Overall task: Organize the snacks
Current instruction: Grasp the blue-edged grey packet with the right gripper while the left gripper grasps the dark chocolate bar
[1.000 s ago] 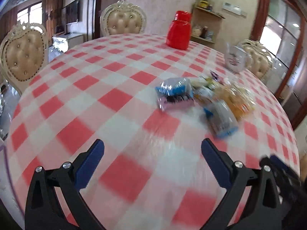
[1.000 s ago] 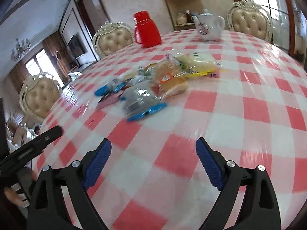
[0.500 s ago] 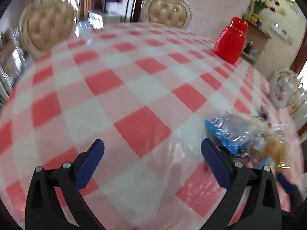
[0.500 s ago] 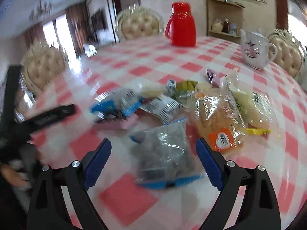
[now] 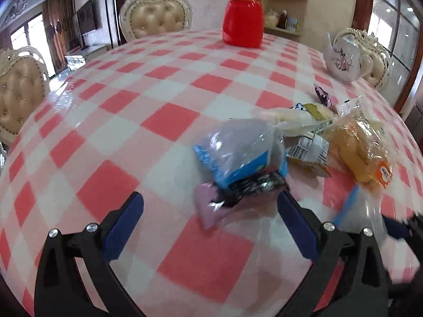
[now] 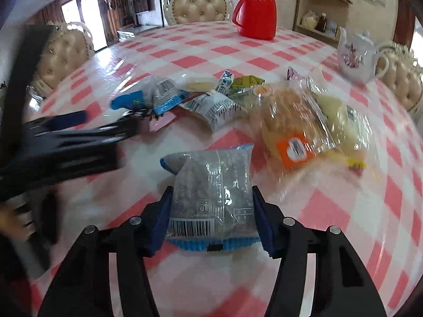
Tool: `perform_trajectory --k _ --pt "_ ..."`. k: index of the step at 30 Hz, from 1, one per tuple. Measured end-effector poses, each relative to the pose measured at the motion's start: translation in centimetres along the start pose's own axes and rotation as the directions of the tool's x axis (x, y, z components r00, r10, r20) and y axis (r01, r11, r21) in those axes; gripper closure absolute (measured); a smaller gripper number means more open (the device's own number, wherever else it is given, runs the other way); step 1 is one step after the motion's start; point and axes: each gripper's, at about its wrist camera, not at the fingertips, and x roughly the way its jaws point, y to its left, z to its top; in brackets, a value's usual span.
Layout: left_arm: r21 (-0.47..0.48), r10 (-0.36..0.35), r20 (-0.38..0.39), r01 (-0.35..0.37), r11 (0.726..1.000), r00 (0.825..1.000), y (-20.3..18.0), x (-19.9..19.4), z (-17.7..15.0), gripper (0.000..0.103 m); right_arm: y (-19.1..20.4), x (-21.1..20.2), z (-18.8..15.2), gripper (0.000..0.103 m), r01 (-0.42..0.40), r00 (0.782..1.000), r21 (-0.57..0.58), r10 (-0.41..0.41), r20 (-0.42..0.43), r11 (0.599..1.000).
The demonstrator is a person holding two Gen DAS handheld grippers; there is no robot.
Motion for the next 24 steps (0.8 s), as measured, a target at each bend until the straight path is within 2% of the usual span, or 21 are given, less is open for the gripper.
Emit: perform_trajectory --k 4,6,8,9,11,12,15,17,19,21,22,24 --pt "0.071 -0.021 -0.019 0.022 0.997 1.0 -2.0 1.1 0.7 0.002 -0.3 -1.6 -0.7 0.05 -0.015 1.0 0.006 0.015 0.023 1.0" --pt "0.13 -0.061 -0.062 0.069 0.989 0.996 -3.0 1.8 0.7 0.004 -0.2 -2.1 -0.9 0.052 -0.018 0.999 0.005 0.018 0.036 1.0" --pt "0.202 -0.082 -0.065 0.094 0.975 0.994 -3.8 1.2 0.1 0.028 -0.1 -2.7 -1.0 0.055 -0.025 0.998 0.0 0.025 0.052 1.0" --pt "0.234 -0.125 -0.081 0.141 0.962 0.989 -4.1 0.3 -0.6 0.031 -0.2 -3.1 -0.9 0.056 -0.028 0.998 0.002 0.028 0.061 1.0" --pt "0.275 -0.178 -0.103 0.2 0.94 0.979 -4.5 -0.8 -1.9 0.031 -0.5 -3.6 -1.0 0.065 -0.037 0.997 0.008 0.037 0.071 0.999" --pt "0.286 -0.202 -0.107 0.224 0.932 0.974 -4.5 -1.5 -2.5 0.031 -0.7 -3.7 -1.0 0.066 -0.035 0.997 0.01 0.034 0.073 0.999" --pt "0.239 -0.247 -0.114 0.268 0.933 0.962 -4.4 -1.7 -2.7 0.023 -1.4 -4.0 -1.3 0.065 -0.042 0.997 0.019 0.041 0.065 0.999" --pt "0.191 -0.274 -0.113 0.292 0.937 0.955 -4.0 -1.5 -2.3 0.02 -2.0 -4.0 -1.6 0.064 -0.055 0.997 0.033 0.053 0.061 0.998" --pt "0.192 -0.254 -0.106 0.27 0.944 0.961 -4.4 -1.0 -2.0 0.02 -2.3 -3.9 -1.8 0.062 -0.075 0.996 0.037 0.072 0.058 0.997" --pt "0.202 -0.2 -0.09 0.214 0.956 0.976 -5.1 -0.1 -1.2 0.02 -2.2 -3.7 -1.9 0.05 -0.075 0.996 0.024 0.074 0.045 0.997" --pt "0.202 -0.184 -0.083 0.197 0.959 0.979 -5.3 0.3 -0.8 0.02 -2.2 -3.7 -2.0 0.04 -0.073 0.996 0.017 0.073 0.043 0.997" --pt "0.221 -0.166 -0.074 0.178 0.959 0.983 -5.4 0.7 -0.6 0.021 -1.8 -4.0 -2.0 0.037 -0.089 0.995 -0.007 0.089 0.051 0.996"
